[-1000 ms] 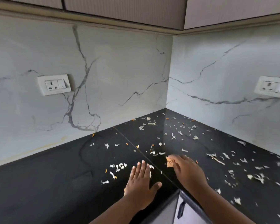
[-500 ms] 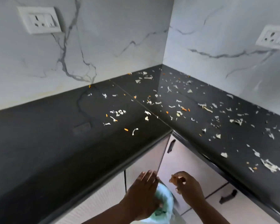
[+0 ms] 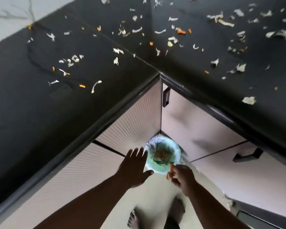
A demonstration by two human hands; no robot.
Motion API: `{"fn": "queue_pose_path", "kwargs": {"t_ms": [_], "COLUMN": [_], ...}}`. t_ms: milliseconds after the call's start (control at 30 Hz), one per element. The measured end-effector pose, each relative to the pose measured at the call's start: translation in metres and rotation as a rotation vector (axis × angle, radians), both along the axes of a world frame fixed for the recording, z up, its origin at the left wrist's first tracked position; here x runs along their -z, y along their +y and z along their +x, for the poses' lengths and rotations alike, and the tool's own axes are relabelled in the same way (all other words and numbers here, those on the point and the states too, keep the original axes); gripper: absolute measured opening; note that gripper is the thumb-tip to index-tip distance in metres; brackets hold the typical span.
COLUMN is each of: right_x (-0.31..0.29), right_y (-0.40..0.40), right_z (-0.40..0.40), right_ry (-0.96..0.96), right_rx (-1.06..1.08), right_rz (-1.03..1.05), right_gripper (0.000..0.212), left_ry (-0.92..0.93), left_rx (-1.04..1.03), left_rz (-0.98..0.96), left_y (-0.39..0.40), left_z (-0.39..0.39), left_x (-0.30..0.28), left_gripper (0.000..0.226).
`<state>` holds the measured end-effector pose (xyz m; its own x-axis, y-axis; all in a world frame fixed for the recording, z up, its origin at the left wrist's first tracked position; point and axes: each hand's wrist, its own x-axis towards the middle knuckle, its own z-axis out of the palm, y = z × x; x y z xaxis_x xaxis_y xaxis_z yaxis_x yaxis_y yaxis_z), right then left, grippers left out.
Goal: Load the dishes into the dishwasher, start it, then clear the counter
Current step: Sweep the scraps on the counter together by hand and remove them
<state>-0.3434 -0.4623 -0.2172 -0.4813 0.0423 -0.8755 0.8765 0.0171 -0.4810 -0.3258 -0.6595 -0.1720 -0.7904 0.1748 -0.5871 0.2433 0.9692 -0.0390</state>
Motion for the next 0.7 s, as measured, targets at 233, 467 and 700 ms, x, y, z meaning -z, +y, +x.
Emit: {"fn": "queue_pose_path", "kwargs": {"t_ms": [233,467,700], "right_x": [0.019,0.010,-0.003], "right_y": [-0.002,0.028,0.013], "right_z": [-0.047,-0.034,-0.002], "right_ry": [-0.054,0.070,0.616], "right_rx": [-0.152,-0.596,-1.155], "right_rz": [0.139,0.497,0.967], "right_gripper": [0.040,0.062,0.078], "left_ry": [-0.009,-0.089,-0.022], "left_rx": [-0.127,-0.179,-0.066], "left_rz": [0.038,0.066,0.050], "left_y": [0.014,0.020,0.019], "left_z": [-0.008,0.001,0.024], "left_x": [0.018,0.011,-0.014], "left_gripper": [0.080,0.079,0.077]}}
